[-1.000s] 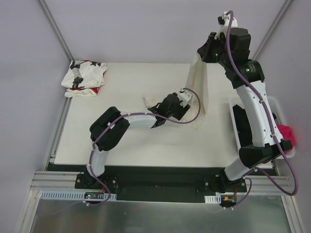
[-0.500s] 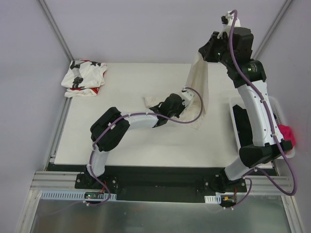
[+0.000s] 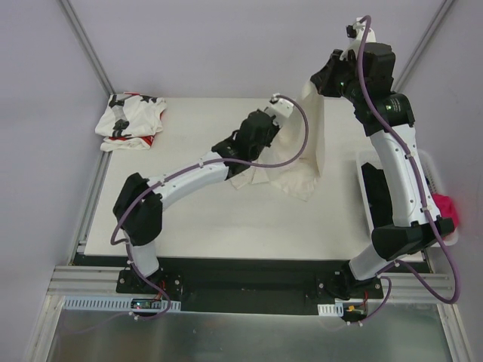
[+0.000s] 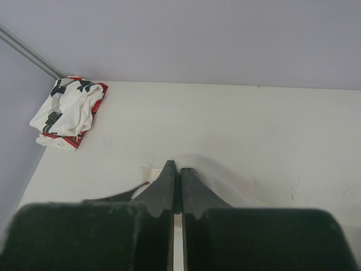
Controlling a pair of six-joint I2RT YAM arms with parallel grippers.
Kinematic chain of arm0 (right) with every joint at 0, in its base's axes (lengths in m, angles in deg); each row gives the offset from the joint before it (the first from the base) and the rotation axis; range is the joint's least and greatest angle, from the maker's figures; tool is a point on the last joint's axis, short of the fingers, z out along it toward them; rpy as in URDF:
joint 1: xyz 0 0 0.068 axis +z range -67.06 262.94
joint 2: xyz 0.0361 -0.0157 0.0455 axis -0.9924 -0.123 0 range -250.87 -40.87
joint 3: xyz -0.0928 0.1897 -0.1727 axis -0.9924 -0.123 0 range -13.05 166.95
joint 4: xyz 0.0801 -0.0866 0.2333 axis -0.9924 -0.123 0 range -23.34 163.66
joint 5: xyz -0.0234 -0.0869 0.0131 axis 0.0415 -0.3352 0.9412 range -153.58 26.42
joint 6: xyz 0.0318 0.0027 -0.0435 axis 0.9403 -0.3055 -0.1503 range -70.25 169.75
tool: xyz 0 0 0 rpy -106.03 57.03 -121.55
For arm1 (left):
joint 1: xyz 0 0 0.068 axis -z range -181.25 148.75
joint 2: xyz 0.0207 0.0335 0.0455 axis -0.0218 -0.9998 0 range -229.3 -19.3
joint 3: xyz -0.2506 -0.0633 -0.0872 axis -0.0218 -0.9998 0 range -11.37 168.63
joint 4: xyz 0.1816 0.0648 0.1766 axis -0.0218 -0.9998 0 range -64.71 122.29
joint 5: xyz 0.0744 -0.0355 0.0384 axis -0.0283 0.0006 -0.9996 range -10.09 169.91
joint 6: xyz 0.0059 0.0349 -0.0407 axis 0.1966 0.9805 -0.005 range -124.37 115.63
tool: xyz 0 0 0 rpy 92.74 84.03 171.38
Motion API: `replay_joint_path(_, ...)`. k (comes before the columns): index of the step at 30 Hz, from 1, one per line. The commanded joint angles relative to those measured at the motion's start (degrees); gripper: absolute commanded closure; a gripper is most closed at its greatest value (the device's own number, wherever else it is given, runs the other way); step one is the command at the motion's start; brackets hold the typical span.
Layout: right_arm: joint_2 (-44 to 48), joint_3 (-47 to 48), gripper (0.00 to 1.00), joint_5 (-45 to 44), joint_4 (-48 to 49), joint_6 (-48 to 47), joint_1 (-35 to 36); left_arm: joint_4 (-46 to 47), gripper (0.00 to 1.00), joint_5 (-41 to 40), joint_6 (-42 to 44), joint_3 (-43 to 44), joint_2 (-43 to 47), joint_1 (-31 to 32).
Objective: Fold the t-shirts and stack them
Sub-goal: Flatten out the tshirt
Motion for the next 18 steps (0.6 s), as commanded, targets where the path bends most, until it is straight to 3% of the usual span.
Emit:
replay_joint_path(1, 1.0, 1.1, 0.99, 2.2, 1.5, -0.1, -0.3, -1.7, 1.0, -6.0, 6.9, 8.7, 6.8, -2.1)
replay_joint_path(12, 1.7, 1.3, 0.99, 4.8, 1.0, -0.6, -0.2, -5.4, 1.0, -14.0, 15.0, 21.5, 11.0, -4.9)
replay_joint_path(18, 3.5, -0.3, 0.99, 6.2, 1.4, -0.3, -0.3, -5.8, 1.0, -17.8, 15.7, 24.4, 14.1, -8.3)
